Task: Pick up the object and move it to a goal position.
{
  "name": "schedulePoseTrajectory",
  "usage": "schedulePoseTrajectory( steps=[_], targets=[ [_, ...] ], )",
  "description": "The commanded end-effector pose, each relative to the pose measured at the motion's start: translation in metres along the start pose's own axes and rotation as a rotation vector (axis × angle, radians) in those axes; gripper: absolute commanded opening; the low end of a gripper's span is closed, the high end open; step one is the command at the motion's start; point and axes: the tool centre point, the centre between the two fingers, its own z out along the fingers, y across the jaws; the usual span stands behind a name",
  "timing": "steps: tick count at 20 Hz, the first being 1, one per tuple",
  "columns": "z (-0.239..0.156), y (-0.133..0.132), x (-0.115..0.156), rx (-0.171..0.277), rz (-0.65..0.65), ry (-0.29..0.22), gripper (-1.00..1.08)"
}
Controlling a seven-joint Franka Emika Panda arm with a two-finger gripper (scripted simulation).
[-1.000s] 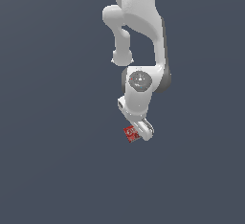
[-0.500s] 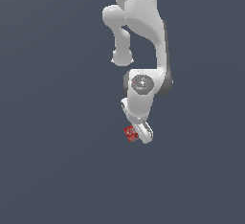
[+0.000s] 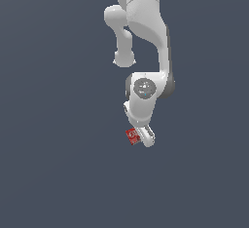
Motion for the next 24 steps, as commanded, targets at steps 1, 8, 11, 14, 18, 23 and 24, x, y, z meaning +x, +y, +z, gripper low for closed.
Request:
schedulePoseTrajectory(
  steps=[1,8,11,14,18,23,24],
  targets=[
    [0.011,0.001,0.0,-0.001,0.001,0.0,1.0],
    [0.041,0.001,0.0,-0.001,0.004,0.0,1.0],
    [0.042,0.0,0.0,-0.001,0.004,0.0,1.0],
    [0.042,0.0,0.0,-0.001,0.004,0.0,-1.0],
    [0.042,0.0,0.0,-0.001,0.004,0.0,-1.0],
    [0.042,0.0,0.0,-0.001,0.004,0.0,-1.0],
    [0.041,0.001,0.0,-0.001,0.004,0.0,-1.0]
  ],
)
